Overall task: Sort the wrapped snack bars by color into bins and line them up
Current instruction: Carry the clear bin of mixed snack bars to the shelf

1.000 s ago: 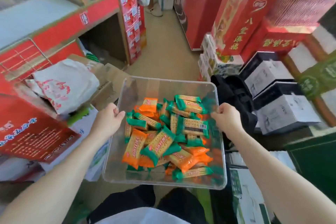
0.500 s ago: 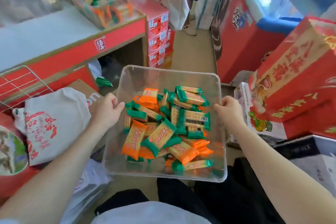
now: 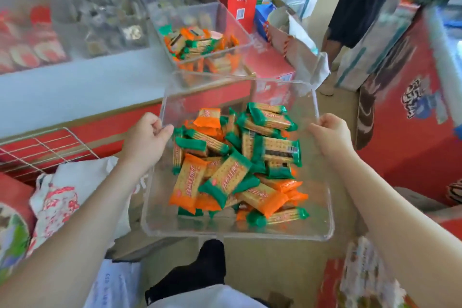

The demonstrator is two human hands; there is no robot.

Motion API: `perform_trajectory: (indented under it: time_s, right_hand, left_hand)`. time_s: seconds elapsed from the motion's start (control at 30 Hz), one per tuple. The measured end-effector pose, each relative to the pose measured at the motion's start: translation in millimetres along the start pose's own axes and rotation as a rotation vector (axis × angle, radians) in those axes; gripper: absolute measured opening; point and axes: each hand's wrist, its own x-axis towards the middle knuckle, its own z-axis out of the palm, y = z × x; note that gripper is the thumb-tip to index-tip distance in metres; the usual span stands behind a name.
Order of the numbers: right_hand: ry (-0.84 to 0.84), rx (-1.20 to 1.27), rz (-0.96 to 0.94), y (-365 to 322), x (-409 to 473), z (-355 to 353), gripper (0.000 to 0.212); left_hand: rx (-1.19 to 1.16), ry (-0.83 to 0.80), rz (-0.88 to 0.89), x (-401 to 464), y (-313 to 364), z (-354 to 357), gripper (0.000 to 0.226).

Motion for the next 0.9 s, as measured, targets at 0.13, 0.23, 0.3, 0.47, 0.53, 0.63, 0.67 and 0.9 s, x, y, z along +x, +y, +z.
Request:
perform_trajectory:
  time_s: [0.13, 0.23, 0.3, 0.47, 0.53, 0.63, 0.67, 0.9]
  right_hand:
    - [-0.077, 0.023, -0.084, -47, 65, 31, 0.014]
    - [-0.17, 0.085, -0.127, -78, 109, 58, 0.025]
    - [-0.281, 0.084, -0.154, -97, 132, 77, 0.033]
    - [-0.563, 0.067, -0.25, -155, 184, 139, 0.03]
    - [-0.657, 0.029, -0.291, -182, 197, 164, 0.027]
    - [-0.789, -0.04, -0.395, -215, 207, 200, 0.024]
    - [-0.826, -0.063, -0.424, -225, 207, 213, 0.022]
    - [-0.877, -0.054, -0.49, -278, 191, 298, 0.033]
  left_hand:
    - [-0.017, 0.094, -0.048, 52, 3, -5, 0.026]
    - [0.001, 0.19, -0.099, 84, 1, -13, 0.02]
    - [0.046, 0.245, -0.146, 96, -3, -20, 0.019]
    - [0.101, 0.383, -0.31, 123, -26, -43, 0.016]
    - [0.115, 0.435, -0.368, 128, -33, -53, 0.017]
    - [0.087, 0.528, -0.499, 129, -46, -67, 0.019]
    - [0.075, 0.557, -0.539, 129, -52, -71, 0.02]
    - [0.101, 0.668, -0.665, 146, -100, -104, 0.022]
